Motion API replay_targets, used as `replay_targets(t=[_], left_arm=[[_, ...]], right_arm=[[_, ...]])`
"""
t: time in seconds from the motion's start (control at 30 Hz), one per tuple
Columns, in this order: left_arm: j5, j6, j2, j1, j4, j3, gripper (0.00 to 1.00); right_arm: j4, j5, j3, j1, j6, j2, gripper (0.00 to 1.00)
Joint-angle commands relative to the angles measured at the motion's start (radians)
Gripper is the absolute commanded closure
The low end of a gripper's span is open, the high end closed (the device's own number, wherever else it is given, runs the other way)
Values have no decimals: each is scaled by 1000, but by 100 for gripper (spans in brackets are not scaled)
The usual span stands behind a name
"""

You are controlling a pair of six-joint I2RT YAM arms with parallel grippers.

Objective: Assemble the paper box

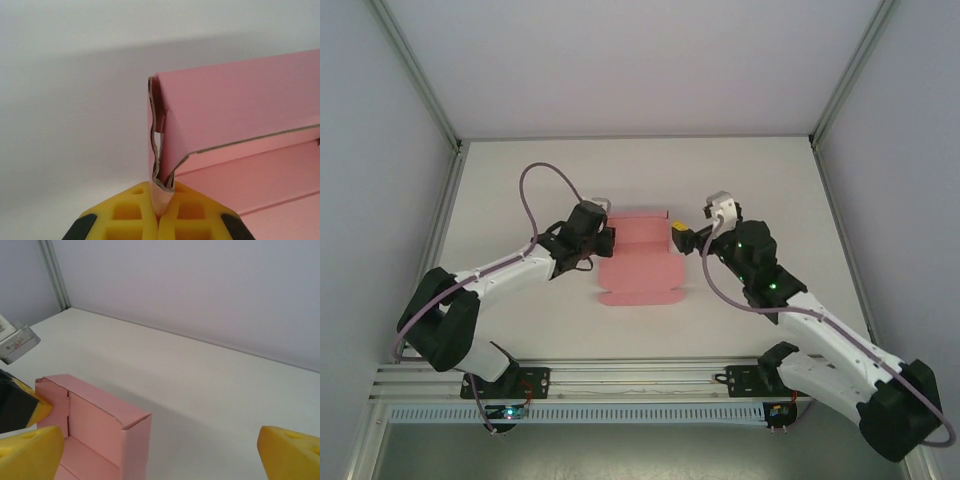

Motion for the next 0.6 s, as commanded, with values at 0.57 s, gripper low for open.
replay_targets(t=[0.57], left_arm=[[60, 1053, 335, -63, -734, 612, 100]], right_arm=[[-223, 129, -180, -24, 72, -474, 2]])
